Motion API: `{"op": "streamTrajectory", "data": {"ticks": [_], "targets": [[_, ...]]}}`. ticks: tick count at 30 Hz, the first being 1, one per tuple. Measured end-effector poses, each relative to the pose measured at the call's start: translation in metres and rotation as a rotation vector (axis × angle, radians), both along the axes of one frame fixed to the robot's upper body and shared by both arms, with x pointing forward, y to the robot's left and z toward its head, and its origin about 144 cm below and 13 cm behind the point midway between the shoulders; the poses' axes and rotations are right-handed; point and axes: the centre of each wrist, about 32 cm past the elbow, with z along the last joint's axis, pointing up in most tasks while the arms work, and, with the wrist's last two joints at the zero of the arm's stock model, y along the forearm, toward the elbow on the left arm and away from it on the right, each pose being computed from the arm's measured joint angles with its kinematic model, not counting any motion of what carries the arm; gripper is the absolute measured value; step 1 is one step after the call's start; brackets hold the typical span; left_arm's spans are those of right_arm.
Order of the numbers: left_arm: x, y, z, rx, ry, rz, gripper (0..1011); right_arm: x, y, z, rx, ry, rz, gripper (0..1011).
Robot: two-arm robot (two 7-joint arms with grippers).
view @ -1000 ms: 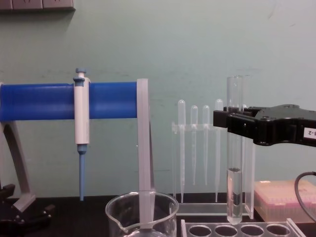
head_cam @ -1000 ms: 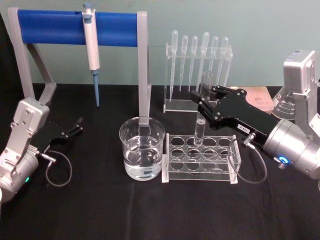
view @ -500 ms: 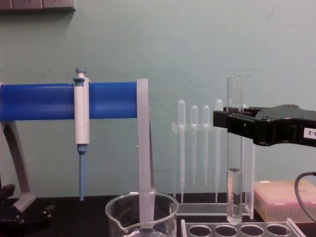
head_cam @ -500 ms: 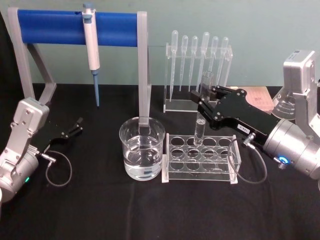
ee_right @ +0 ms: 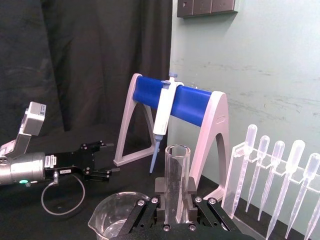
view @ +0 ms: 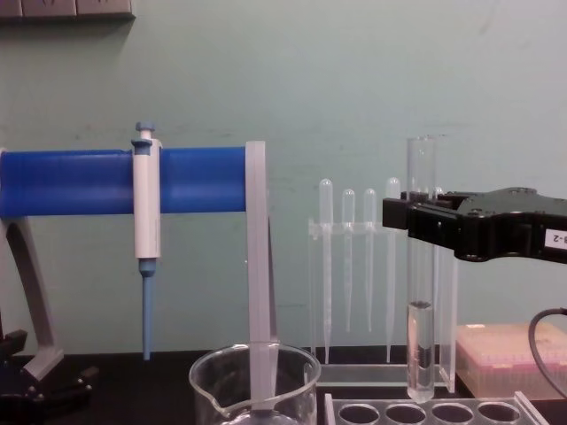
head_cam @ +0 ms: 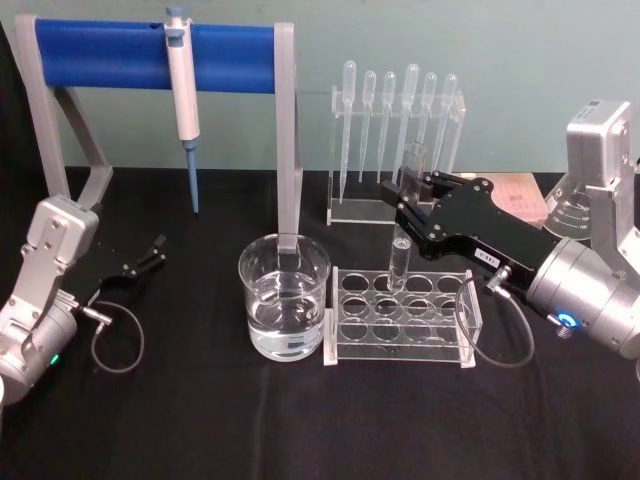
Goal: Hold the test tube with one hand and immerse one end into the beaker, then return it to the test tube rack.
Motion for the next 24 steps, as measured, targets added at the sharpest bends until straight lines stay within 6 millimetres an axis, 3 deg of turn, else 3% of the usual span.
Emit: {"op": "streamTrajectory", "data": {"ticks": [24], "targets": [[0.0,0.0,0.0,0.0,0.0,0.0,1000,0.0,0.0,0.0,0.0,0.0,0.0,227]]}}
